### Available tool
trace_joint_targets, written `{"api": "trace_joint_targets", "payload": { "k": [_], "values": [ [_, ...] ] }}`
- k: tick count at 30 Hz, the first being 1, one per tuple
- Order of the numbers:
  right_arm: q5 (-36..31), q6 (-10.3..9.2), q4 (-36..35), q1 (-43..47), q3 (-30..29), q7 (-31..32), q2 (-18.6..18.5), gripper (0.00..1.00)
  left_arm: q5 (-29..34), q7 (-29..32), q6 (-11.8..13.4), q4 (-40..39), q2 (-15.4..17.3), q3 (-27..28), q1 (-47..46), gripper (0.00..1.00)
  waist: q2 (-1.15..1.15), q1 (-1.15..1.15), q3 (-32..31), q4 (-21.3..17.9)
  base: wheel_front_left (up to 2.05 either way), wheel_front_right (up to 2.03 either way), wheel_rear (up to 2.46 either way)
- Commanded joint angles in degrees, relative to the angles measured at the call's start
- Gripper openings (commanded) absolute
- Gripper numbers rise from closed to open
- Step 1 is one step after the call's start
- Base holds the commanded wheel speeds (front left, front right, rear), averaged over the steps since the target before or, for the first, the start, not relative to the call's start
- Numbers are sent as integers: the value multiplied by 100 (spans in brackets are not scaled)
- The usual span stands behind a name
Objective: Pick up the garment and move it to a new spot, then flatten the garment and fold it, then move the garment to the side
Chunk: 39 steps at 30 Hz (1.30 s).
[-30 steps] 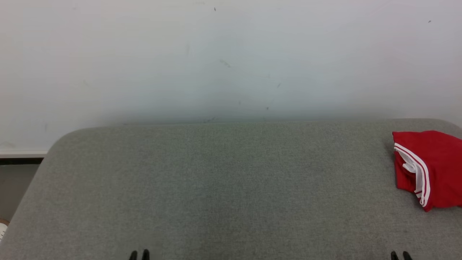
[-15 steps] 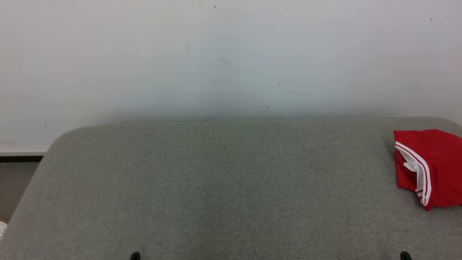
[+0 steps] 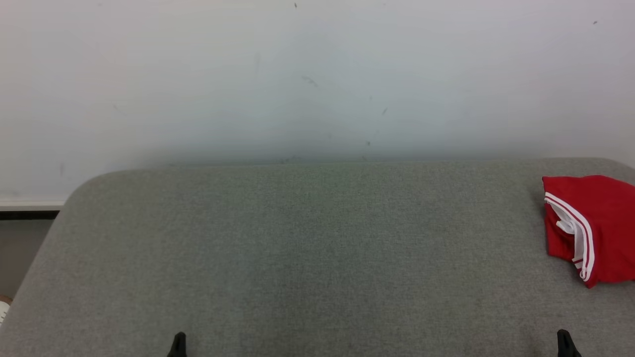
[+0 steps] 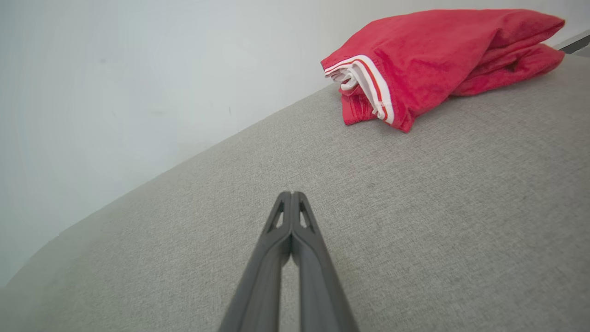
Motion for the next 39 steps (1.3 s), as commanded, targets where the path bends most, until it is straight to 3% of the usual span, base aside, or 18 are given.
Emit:
{"api": "trace_joint_targets", "payload": {
  "k": [1,39],
  "values": [
    [226,-3,-107,-163,-21,54,-55,0,-239,41,-37,-47,53,43,-156,0,0,0,4,1,0,0,0],
    [3041,-6,-328,-602,-85,755,-84,0,-2848,738,-309,143,88,429,-747,0,0,0,149,20,0,0,0]
  ]
}}
